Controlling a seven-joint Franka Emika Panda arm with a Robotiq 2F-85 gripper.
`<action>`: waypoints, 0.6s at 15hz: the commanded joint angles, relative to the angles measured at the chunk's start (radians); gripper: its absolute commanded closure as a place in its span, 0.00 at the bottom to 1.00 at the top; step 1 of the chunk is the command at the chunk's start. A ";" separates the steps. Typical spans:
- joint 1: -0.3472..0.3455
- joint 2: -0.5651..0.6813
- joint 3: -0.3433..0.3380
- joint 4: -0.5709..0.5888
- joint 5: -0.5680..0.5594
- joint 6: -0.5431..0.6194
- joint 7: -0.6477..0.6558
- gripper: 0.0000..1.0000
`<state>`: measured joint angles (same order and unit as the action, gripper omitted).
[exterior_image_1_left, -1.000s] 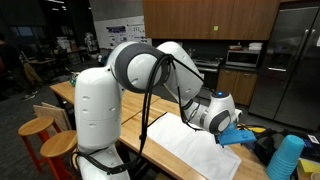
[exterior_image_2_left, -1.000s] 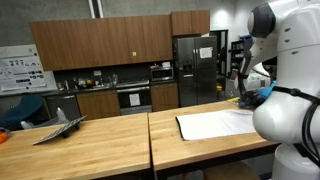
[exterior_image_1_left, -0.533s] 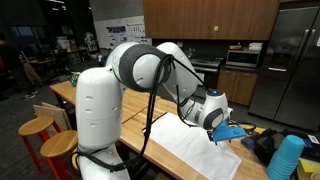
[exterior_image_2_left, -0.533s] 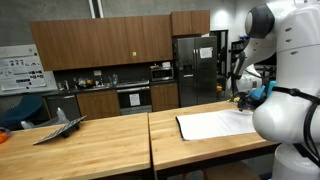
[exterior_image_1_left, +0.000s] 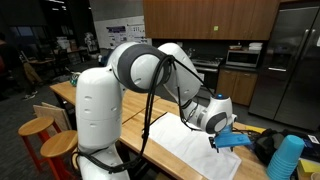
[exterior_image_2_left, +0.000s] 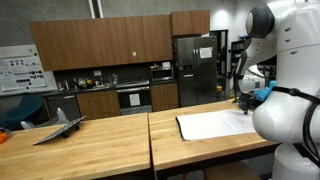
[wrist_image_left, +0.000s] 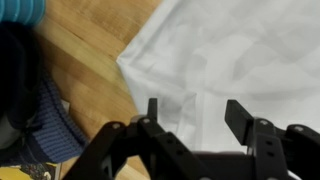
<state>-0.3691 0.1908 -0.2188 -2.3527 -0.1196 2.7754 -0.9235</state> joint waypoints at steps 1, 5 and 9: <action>-0.007 -0.020 -0.030 -0.021 -0.034 -0.002 -0.004 0.27; -0.004 -0.006 -0.044 -0.012 -0.034 -0.002 0.003 0.39; 0.001 -0.012 -0.032 -0.016 -0.020 -0.013 0.001 0.72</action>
<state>-0.3684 0.1910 -0.2569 -2.3623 -0.1349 2.7745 -0.9232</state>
